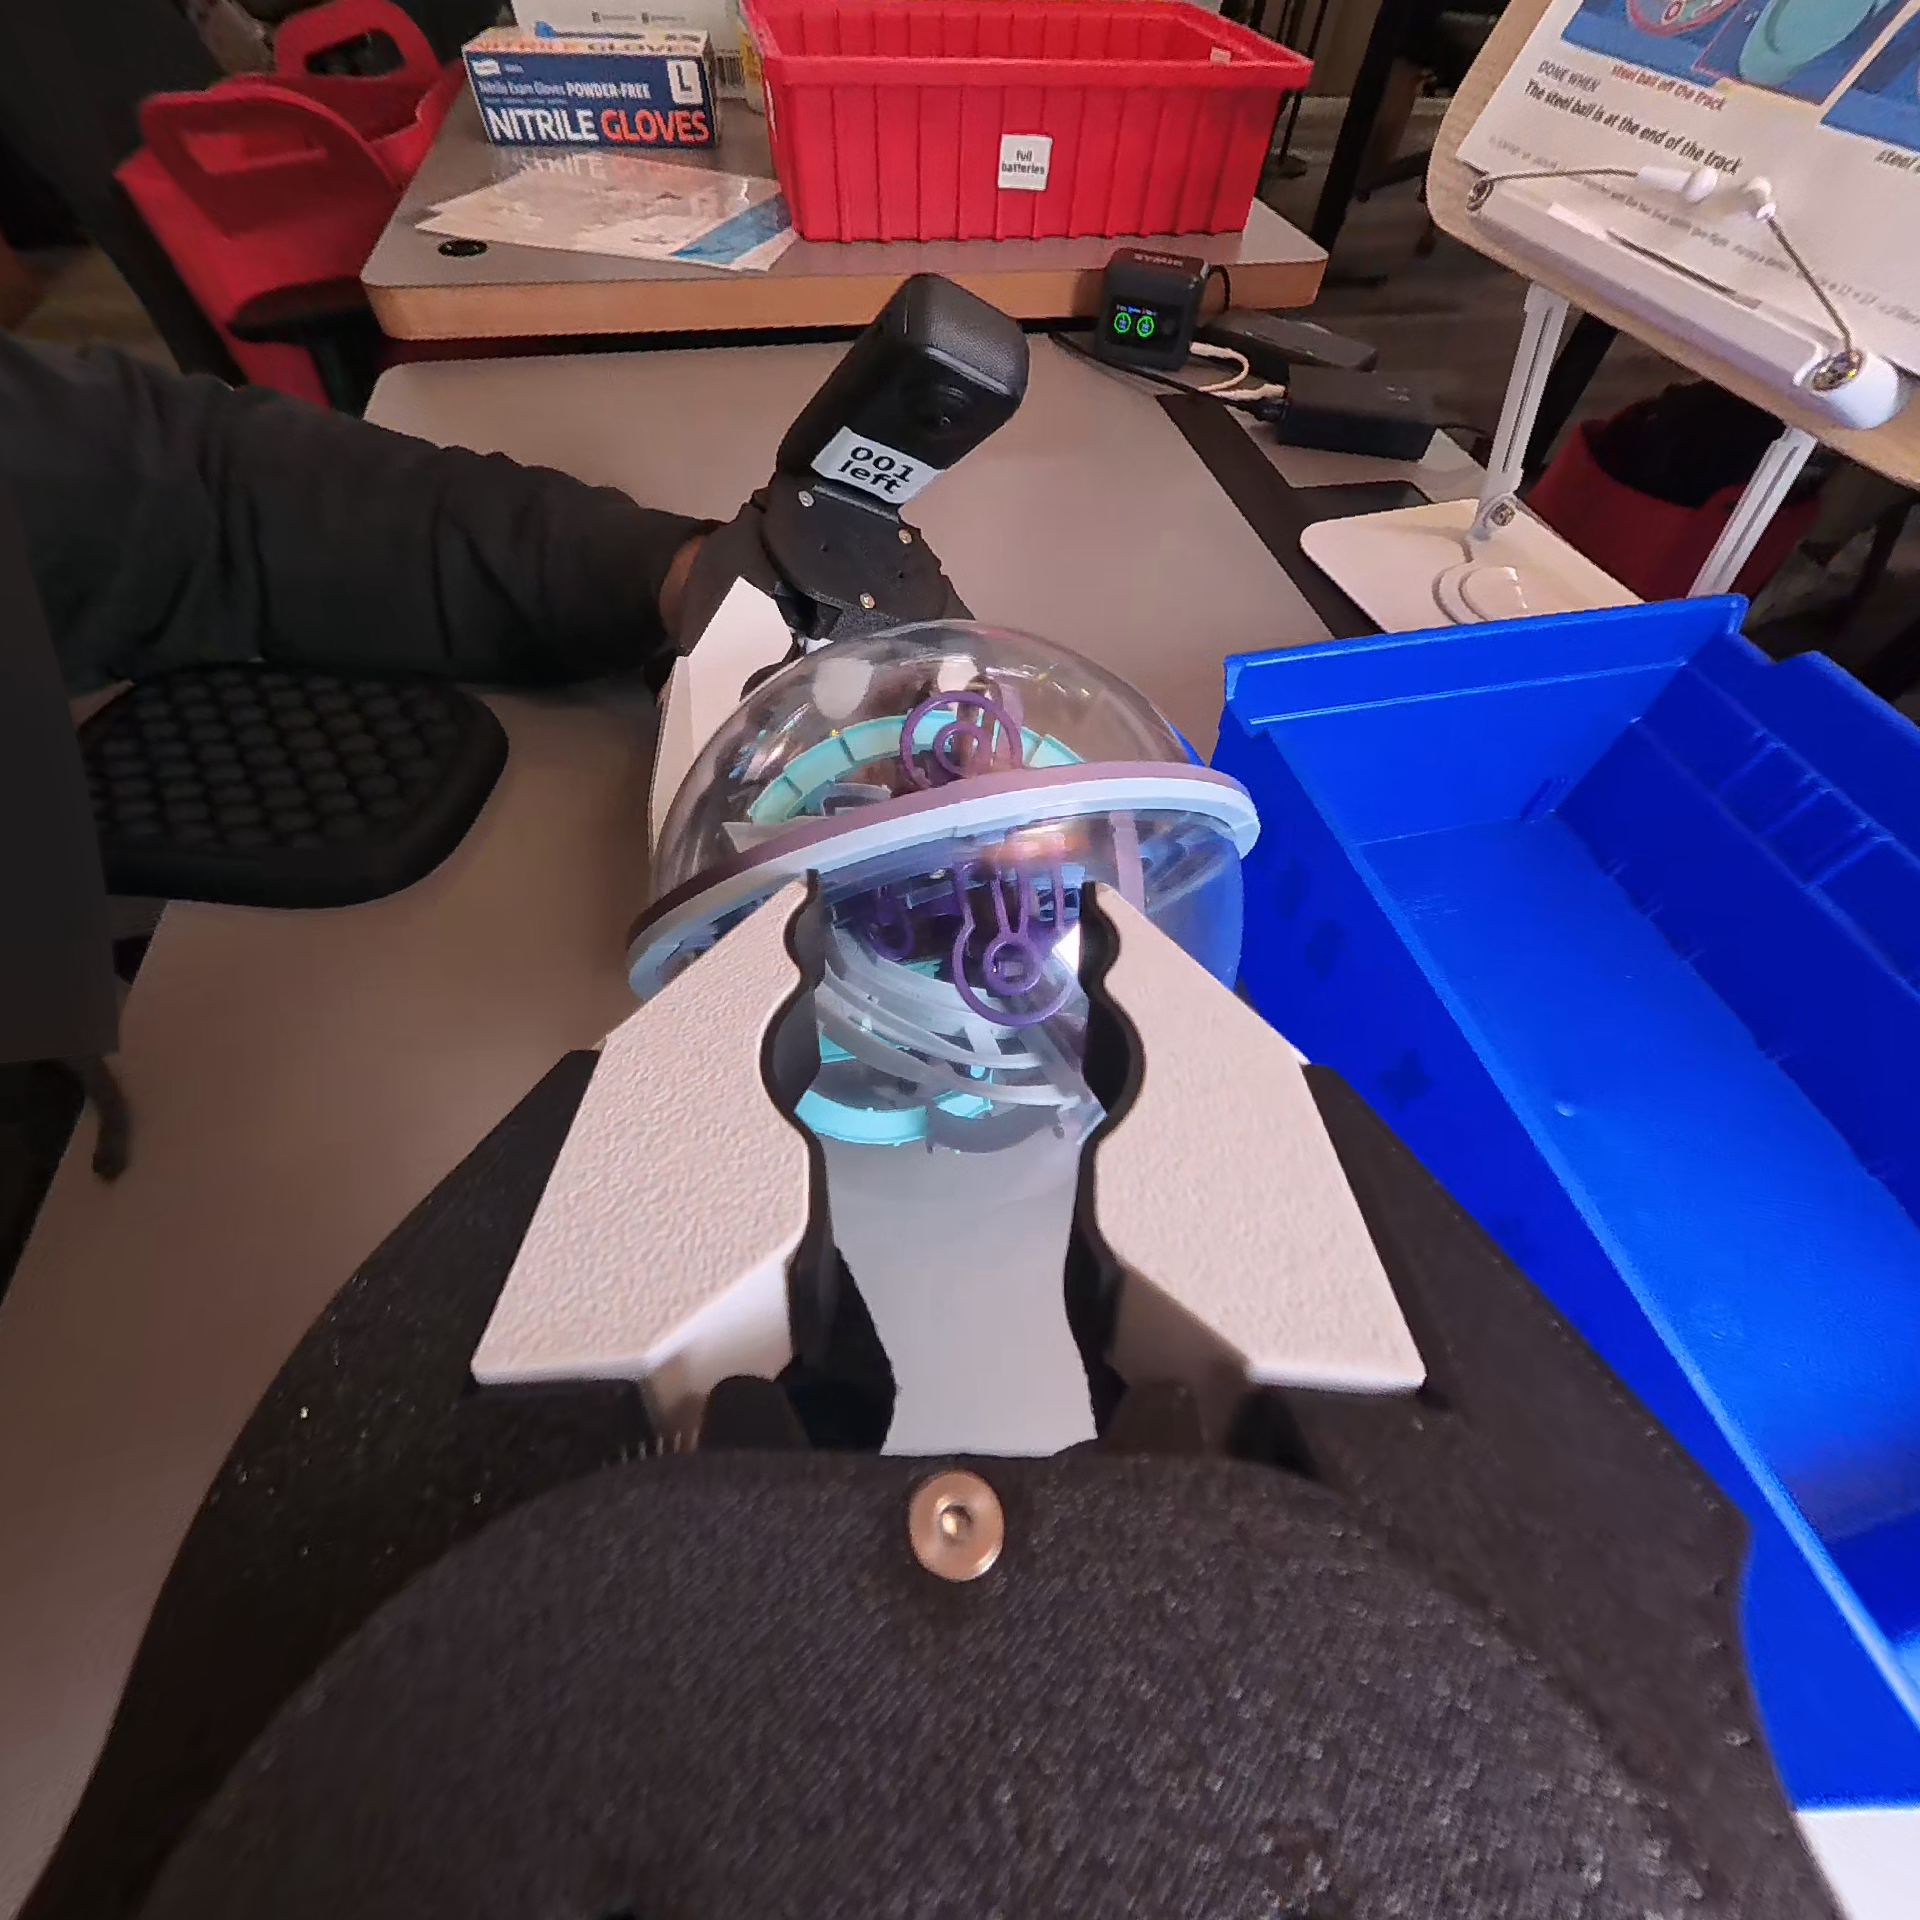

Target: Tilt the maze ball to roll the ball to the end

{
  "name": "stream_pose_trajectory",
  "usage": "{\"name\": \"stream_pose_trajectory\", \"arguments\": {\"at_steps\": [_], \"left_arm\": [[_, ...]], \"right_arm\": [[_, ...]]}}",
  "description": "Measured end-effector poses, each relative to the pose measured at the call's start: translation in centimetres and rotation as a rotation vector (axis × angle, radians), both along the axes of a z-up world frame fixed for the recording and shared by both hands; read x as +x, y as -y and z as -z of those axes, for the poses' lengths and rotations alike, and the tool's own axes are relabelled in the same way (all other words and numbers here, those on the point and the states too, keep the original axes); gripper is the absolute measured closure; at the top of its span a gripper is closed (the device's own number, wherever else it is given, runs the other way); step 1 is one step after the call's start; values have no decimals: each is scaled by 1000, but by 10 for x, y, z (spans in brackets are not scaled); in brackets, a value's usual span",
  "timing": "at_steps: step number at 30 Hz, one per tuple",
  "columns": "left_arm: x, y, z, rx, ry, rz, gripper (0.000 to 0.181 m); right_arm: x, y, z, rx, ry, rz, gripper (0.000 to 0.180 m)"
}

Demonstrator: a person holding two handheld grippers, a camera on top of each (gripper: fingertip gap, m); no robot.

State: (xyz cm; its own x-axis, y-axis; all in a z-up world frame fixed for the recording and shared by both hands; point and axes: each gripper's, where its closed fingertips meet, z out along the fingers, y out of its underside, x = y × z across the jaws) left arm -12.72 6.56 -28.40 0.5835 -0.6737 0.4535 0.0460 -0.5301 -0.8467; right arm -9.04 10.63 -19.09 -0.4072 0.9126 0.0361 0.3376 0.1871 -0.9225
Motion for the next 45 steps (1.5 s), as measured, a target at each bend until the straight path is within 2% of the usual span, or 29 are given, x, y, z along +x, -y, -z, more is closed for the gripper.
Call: {"name": "stream_pose_trajectory", "arguments": {"at_steps": [6,14,21,27,31,35,45], "left_arm": [[4,2,2,-62,51,13,48],[7,3,6,-51,1,15,49],[13,-2,12,83,-209,-24,54],[16,-4,15,126,-288,-55,58],[17,-5,17,168,-371,-92,58],[19,-4,20,237,-495,-157,58],[19,2,26,306,-666,-231,55]], "right_arm": [[-6,1,-8,-17,9,14,136],[-5,5,-10,10,20,10,136],[9,13,-15,-20,-32,-5,135],[17,11,-10,75,-34,46,136],[22,11,-8,140,-12,102,140],[29,18,-11,133,-16,144,159],[38,45,-10,352,-5,169,163]]}}
